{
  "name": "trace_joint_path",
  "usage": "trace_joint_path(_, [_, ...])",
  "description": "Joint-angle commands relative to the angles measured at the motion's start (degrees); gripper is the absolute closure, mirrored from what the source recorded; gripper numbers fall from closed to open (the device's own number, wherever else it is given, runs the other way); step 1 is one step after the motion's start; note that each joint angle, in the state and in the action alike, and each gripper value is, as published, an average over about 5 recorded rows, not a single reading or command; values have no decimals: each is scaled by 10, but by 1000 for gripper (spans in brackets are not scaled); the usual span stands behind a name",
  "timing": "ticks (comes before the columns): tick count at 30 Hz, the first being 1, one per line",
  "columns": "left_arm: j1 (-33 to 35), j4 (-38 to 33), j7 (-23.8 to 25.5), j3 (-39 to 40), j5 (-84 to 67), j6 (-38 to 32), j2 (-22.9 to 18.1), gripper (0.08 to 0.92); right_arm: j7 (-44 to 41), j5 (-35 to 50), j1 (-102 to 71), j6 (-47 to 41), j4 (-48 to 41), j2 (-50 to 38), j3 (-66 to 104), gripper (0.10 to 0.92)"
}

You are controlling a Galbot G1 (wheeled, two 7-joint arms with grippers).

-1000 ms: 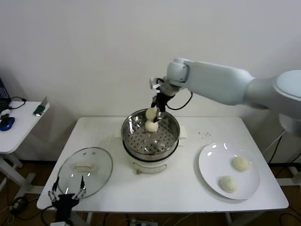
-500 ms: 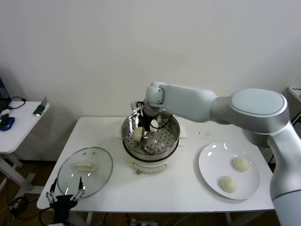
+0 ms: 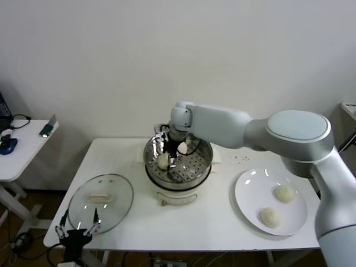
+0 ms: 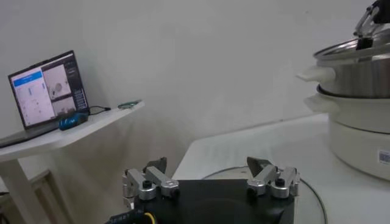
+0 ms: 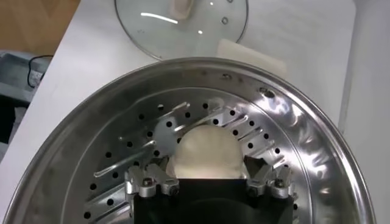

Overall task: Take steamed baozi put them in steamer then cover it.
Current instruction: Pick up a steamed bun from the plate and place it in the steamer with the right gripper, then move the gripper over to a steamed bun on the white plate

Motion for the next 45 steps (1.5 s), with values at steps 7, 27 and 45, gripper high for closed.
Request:
trace_joint_path(7, [-5, 3, -1, 4, 4, 2, 2, 177, -25, 6, 163, 20, 185, -209, -33, 203])
trace_joint_path(27, [5, 1, -2, 3, 11, 4, -3, 177, -40, -237, 29, 25, 386, -552, -62, 203])
trace_joint_path(45, [21, -1, 1, 0, 19, -7, -10, 177, -28, -302, -153, 29, 335, -576, 30, 203])
